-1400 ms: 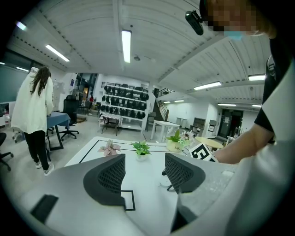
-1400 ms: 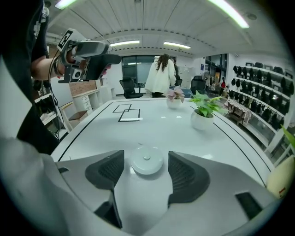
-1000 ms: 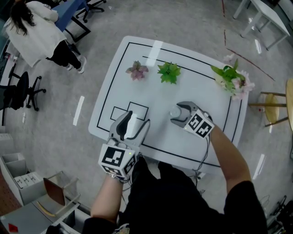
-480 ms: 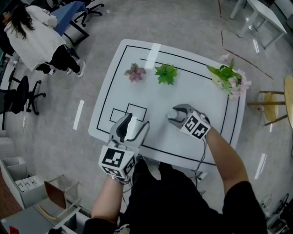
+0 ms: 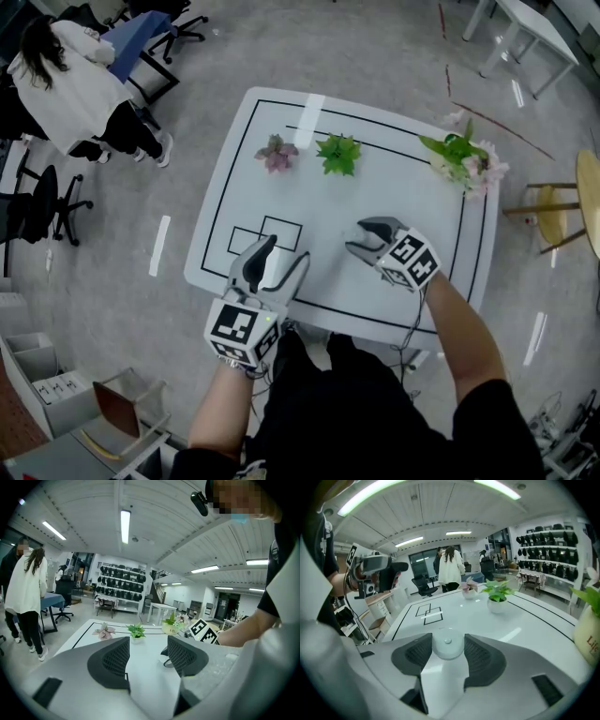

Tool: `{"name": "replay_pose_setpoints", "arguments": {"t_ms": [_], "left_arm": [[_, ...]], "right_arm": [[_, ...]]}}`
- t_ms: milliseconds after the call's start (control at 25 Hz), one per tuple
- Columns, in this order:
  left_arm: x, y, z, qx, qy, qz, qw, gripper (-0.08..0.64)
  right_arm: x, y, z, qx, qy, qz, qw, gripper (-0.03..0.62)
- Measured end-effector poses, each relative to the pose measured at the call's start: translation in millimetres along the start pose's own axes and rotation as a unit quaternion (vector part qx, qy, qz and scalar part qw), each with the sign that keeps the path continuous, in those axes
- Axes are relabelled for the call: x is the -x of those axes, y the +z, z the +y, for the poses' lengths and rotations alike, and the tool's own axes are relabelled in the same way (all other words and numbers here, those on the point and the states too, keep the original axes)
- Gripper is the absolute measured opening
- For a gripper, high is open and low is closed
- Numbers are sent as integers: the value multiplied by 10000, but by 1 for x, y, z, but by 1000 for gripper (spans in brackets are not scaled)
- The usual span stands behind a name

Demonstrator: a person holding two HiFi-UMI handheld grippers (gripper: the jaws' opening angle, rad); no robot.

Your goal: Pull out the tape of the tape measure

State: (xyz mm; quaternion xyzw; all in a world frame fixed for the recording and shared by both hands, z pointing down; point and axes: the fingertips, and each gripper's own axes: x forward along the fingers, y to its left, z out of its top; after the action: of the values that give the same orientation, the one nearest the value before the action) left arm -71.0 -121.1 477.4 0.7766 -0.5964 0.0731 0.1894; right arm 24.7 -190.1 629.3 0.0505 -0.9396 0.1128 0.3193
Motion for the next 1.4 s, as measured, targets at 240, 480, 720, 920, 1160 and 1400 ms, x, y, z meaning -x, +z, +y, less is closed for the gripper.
{"name": "replay_pose_setpoints", "arguments": {"t_ms": [240,480,720,920,1160,1400], "left_arm": [[0,10,-9,-68,-290,-28,9996,245],[1,25,-17,-250,-604,-120,9978,230],[1,37,-21,-427,-916,-130,9948,211],[1,43,-31,-863,-1295,-8,9878,204],[8,48,-45,-1753,-1730,53,9692,205],[16,44,-60,-2437,-2333,35,9414,198]], "right_arm": [[27,39,14,-214,23,-296,9993,213],[51,77,35,-186,107,-359,9991,213],[69,112,51,37,-130,-477,9988,213],[82,138,64,150,-214,-624,9977,213],[93,157,90,317,7,-588,9978,213],[100,162,109,713,221,-399,9964,213]]}}
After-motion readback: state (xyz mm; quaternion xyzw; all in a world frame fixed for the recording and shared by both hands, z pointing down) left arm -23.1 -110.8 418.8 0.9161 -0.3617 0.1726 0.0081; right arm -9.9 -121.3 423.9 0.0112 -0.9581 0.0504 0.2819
